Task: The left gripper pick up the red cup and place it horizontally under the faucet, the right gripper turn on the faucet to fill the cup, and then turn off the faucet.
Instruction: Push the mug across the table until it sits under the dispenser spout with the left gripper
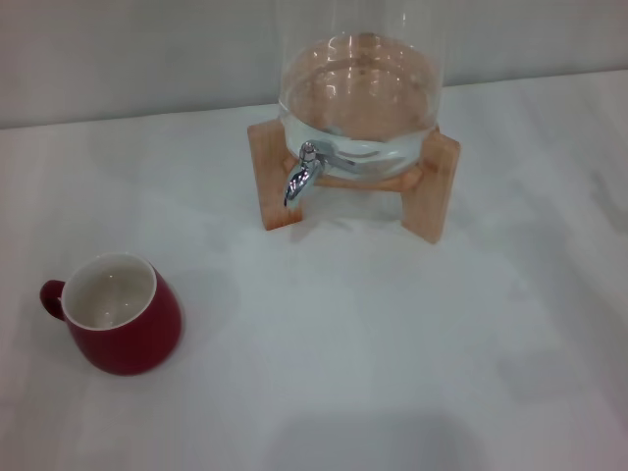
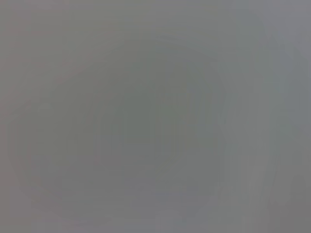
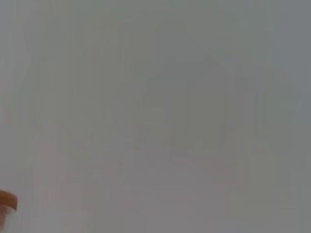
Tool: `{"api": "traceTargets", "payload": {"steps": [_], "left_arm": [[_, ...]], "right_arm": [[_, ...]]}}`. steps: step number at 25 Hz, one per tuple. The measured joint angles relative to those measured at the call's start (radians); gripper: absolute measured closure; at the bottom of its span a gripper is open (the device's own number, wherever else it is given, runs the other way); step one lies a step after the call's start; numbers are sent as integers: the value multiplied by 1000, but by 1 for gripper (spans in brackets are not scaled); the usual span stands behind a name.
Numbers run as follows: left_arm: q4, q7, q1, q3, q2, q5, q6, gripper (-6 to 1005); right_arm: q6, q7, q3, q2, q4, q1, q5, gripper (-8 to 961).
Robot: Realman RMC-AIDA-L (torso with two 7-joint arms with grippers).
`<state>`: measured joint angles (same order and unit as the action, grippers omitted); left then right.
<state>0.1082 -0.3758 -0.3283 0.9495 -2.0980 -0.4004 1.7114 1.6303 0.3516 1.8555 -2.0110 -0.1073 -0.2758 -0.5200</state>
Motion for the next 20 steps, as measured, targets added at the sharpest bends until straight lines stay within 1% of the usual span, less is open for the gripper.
{"api": "traceTargets", "payload": {"steps": [8,20], "left_arm": [[1,0,-3,0,0,0,-4,139],[5,0,0,3,0,0,-2,140]], "right_arm": [[-72,0,5,0,0,-8,0,80],[-47,0,6,0,-1,-2,0,81]]}}
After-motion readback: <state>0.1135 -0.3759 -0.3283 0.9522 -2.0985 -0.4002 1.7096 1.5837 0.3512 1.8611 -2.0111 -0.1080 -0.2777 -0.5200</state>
